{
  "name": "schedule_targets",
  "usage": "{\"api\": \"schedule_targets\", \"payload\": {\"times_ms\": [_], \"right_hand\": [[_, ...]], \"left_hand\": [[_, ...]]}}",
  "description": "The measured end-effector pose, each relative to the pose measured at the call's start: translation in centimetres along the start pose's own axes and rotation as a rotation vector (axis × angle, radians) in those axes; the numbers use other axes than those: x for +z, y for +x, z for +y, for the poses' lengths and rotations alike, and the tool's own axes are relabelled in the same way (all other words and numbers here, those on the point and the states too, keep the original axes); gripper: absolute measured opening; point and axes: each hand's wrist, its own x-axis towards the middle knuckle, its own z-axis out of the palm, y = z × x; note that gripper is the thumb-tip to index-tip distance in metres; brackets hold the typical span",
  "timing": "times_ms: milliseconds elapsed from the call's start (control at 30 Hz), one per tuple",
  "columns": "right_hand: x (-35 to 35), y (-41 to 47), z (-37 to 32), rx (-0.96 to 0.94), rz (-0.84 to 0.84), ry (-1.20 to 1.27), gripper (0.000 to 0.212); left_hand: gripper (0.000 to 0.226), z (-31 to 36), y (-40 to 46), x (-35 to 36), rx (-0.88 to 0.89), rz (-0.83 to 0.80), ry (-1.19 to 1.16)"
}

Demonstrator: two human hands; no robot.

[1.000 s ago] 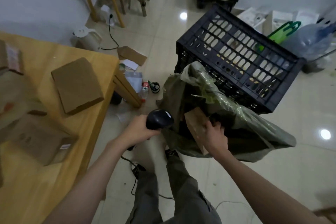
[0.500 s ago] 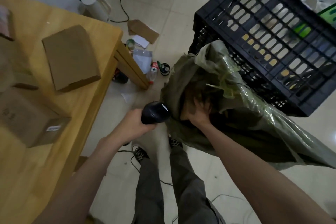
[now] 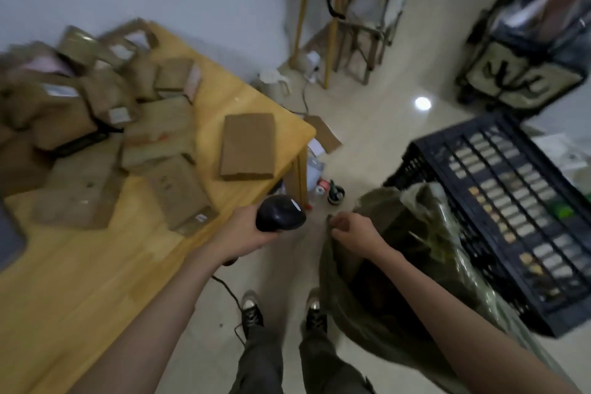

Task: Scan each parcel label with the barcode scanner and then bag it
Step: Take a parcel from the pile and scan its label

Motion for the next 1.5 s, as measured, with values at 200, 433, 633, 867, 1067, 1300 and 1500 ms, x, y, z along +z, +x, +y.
{"api": "schedule_targets", "payload": {"times_ms": [200, 433, 633, 867, 1067, 1300, 1500], "right_hand": [[-1.4, 0.5, -11.4, -0.244, -0.093, -0.154, 0.018], [0.2, 1.6, -23.3, -0.433, -0.170, -0.278, 0.024], [2.7, 1.8, -32.3, -0.557, -0.173, -0.346, 0.019], [6.6, 2.7, -40.4, -0.684, -0.140, -0.366, 0.023], [9.8, 4.8, -45.8, -0.704, -0.137, -0.376, 0.014], [11.2, 9.9, -51.1, -0.677, -0.098, -0.377, 0.034], [12.7, 16.4, -55.4, -0.634, -0.084, -0.479, 0.052]], "left_hand": [[0.020, -3.5, -5.0, -7.5, -0.088, 0.135, -0.125], [0.014, -8.1, -9.3, -15.2, -0.113, 0.332, -0.253], [0.012, -12.1, -11.9, -21.3, -0.156, 0.447, -0.230], [0.020, -16.9, -14.7, -27.2, -0.172, 0.554, -0.200], [0.021, -20.8, -15.9, -30.3, -0.184, 0.605, -0.223], [0.022, -23.8, -14.1, -33.2, -0.229, 0.634, -0.262], [0.016, -25.2, -10.6, -35.5, -0.278, 0.630, -0.335]]}}
